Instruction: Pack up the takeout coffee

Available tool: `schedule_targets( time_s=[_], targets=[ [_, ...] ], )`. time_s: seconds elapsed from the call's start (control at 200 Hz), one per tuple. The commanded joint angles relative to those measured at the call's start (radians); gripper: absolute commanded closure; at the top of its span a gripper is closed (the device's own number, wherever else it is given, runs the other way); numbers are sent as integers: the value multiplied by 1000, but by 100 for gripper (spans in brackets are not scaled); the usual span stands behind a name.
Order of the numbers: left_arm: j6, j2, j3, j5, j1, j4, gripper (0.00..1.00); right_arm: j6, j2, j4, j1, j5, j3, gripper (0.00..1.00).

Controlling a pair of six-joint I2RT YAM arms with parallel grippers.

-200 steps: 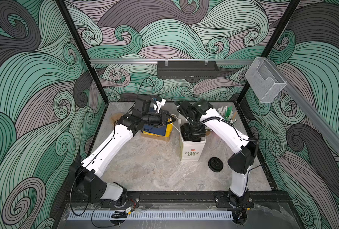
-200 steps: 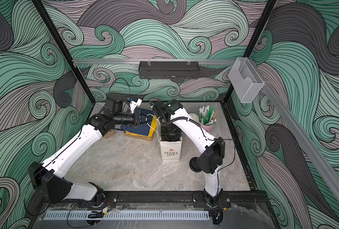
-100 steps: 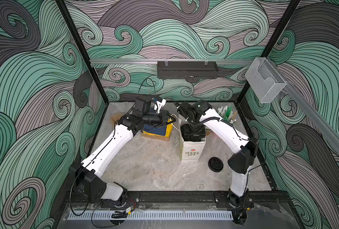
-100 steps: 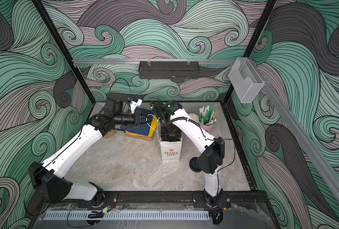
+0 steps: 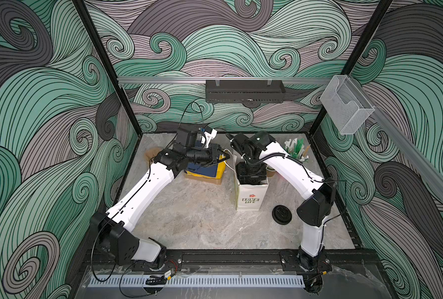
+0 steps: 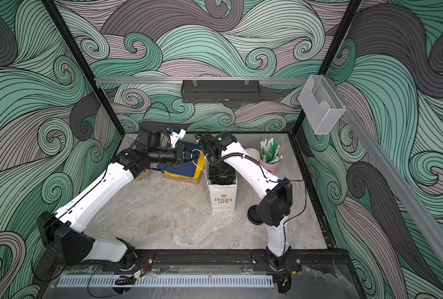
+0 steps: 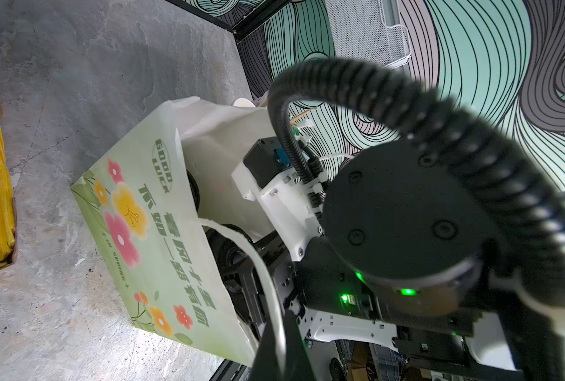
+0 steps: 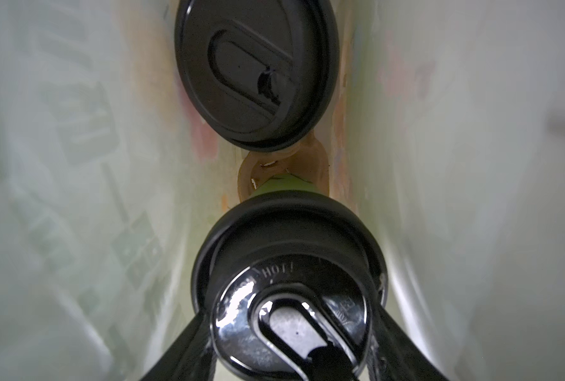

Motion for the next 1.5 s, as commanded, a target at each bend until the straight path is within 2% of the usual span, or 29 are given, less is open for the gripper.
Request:
schedule_targets(
  time_s=[0.0,1.491],
  targets=[
    [4,3,24,3,-10,15,100,-8,19,1,-6,21,-17,38],
    [3,-4,1,-6,-13,3,100,-47,23,246,-17,-2,-231,39]
  ],
)
